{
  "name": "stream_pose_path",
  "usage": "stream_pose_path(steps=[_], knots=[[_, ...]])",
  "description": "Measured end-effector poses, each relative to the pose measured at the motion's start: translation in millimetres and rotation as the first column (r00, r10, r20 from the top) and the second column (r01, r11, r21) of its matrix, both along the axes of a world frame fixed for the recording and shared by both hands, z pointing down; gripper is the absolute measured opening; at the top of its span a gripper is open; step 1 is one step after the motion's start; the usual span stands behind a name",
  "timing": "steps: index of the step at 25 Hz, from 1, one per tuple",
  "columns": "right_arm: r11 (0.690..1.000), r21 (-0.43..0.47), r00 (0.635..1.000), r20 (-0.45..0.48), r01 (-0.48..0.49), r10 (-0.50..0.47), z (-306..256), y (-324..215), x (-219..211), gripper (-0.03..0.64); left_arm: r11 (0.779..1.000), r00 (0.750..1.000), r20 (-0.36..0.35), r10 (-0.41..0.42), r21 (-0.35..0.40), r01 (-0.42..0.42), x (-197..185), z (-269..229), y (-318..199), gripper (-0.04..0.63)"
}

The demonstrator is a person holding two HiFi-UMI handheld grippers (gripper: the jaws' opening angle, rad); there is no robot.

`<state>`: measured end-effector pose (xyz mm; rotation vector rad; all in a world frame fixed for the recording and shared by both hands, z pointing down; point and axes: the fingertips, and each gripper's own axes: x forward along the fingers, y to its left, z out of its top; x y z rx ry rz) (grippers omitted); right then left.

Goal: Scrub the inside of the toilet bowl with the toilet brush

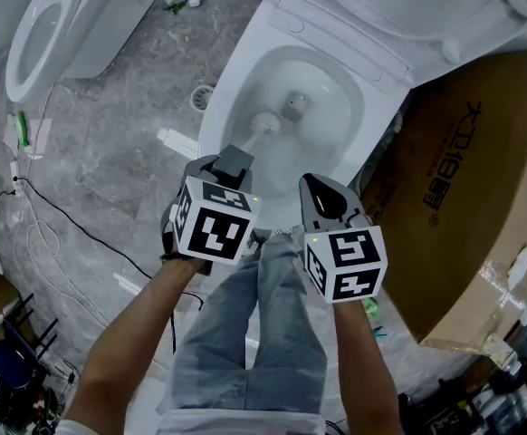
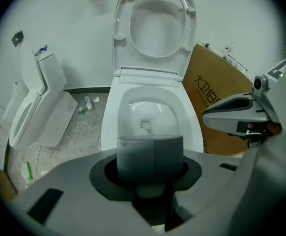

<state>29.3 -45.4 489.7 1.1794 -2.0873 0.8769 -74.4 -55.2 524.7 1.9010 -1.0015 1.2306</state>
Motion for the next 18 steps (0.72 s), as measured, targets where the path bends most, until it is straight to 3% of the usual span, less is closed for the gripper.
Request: stream_pose_path(steps=[18], knots=[[0.998, -0.001, 0.998, -0.015, -0.061, 0.061, 0.9, 4.9, 18.4, -0.002, 0.995, 0.996, -0.042, 0.084, -0.047, -0.086, 36.2, 13.5, 30.4, 0.156]])
